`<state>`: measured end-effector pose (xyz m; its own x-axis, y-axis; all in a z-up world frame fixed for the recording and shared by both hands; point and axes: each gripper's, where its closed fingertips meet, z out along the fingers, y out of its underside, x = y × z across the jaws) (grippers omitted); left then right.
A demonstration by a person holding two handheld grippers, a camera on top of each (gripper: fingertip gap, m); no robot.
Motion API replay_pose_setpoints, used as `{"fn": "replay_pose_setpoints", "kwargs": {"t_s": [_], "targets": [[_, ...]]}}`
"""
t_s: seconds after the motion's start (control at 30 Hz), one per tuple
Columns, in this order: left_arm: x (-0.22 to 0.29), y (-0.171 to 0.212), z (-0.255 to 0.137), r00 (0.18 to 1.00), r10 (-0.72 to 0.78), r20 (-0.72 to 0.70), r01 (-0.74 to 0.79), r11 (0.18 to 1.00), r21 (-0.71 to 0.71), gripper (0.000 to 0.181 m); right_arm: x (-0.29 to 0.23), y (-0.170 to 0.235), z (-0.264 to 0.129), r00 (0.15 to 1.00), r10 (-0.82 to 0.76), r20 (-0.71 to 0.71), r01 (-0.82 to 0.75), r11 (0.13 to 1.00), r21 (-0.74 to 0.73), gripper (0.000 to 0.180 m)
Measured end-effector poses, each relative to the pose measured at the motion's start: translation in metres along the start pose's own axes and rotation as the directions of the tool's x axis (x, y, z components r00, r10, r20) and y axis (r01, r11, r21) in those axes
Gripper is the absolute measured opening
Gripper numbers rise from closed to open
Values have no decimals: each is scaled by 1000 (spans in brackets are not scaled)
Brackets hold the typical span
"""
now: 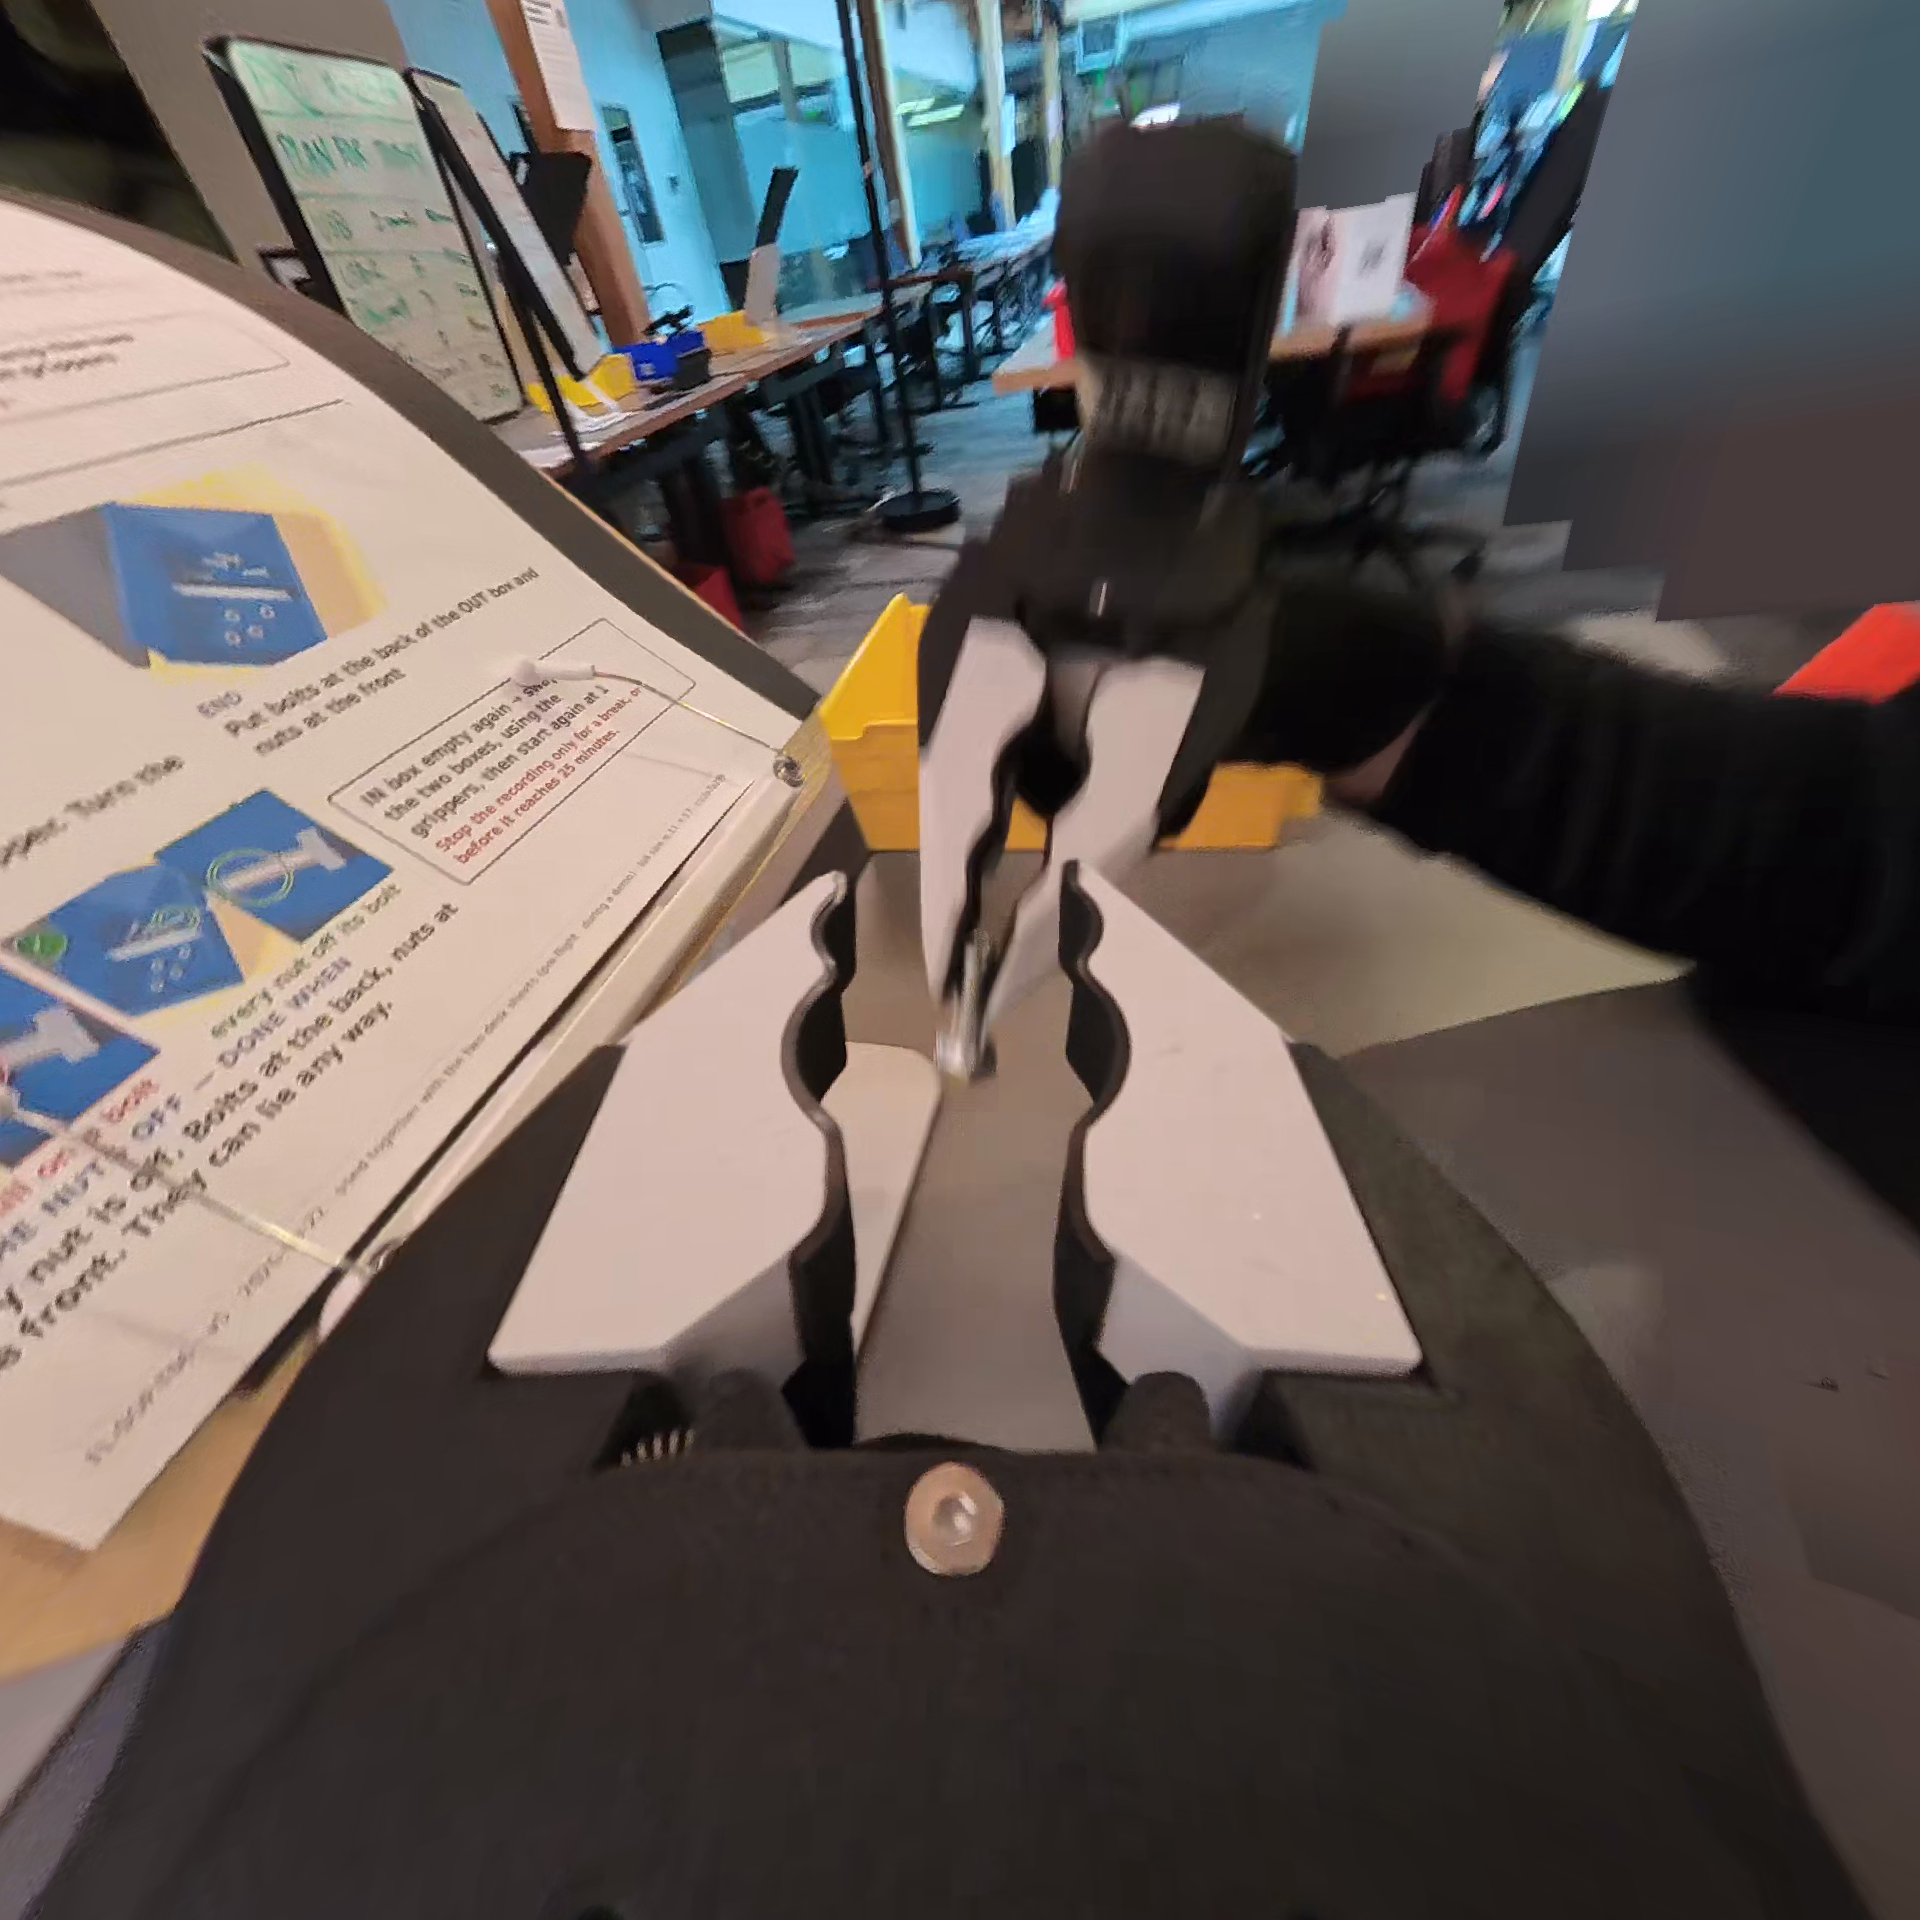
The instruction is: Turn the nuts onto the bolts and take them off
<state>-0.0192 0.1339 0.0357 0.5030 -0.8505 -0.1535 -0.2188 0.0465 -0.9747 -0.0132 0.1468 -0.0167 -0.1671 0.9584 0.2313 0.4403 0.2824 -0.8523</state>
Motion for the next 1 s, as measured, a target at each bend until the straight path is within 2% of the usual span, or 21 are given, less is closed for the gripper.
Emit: {"fn": "replay_pose_setpoints", "kwargs": {"t_s": [0.13, 0.23, 0.47, 1.0], "targets": [[1, 1, 13, 998, 47, 50, -48, 998, 32, 40, 8, -21, -26, 999, 15, -48, -10, 995, 100, 7], [-2, 8, 21, 992, 79, 100, -79, 997, 4, 42, 8, -33, -31, 998, 21, -51, -13, 988, 151, 8], [3, 15, 32, 978, 160, 131, -156, 987, -41, 40, 4, -40, -20, 999, 3, -51, 5, 988, 154, 8], [3, 23, 33, 985, 136, 104, -131, 990, -55, 27, -2, -49, -23, 998, -27, -48, 35, 985, 170, 7]]}}
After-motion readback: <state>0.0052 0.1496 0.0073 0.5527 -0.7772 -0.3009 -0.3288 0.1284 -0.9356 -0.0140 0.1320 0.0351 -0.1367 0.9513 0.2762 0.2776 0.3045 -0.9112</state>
